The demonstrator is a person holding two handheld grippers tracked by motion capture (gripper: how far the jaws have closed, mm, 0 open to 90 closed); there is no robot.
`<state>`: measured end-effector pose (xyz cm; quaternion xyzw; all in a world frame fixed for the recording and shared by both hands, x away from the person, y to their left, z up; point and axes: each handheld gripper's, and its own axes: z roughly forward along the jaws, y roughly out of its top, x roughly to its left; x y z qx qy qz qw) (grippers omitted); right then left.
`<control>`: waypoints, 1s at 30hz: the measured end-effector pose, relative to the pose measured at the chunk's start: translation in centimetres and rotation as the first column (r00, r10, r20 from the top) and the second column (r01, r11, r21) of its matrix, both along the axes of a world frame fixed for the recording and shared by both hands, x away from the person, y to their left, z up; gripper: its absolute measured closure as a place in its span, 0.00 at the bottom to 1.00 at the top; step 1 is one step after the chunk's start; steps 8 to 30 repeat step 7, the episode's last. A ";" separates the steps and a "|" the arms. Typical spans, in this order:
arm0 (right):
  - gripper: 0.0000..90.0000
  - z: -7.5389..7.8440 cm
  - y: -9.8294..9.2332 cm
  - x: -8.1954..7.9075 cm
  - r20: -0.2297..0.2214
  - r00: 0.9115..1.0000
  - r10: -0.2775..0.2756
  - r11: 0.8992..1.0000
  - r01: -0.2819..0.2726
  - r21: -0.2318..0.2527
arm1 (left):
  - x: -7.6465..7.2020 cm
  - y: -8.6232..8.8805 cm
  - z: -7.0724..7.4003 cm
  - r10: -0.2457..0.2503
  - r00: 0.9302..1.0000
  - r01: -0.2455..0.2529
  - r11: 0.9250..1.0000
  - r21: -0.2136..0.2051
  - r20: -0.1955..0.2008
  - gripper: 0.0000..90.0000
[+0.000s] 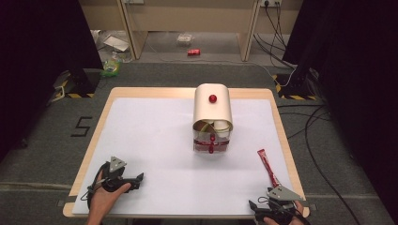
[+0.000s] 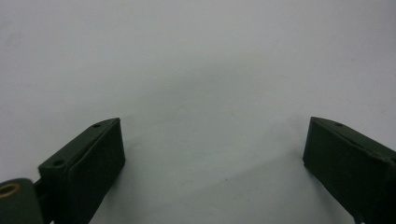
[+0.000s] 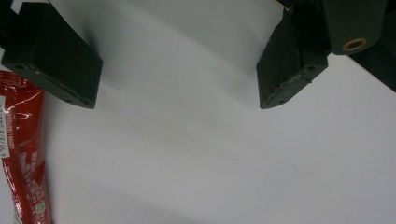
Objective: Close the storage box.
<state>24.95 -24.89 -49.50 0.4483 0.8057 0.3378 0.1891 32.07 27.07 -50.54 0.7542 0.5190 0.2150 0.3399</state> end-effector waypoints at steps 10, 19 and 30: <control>0.16 0.0 0.0 0.0 0.001 1.000 0.000 1.000 0.000 0.000 | 0.0 0.0 0.0 0.000 1.000 0.000 1.000 0.000 0.000 0.05; 0.16 0.0 0.0 0.0 0.001 1.000 0.000 1.000 0.000 0.000 | 0.0 0.0 0.0 0.000 1.000 0.000 1.000 0.000 0.000 0.05; 0.16 0.0 0.0 0.0 0.001 1.000 0.000 1.000 0.000 0.000 | 0.0 0.0 0.0 0.000 1.000 0.000 1.000 0.000 0.000 0.05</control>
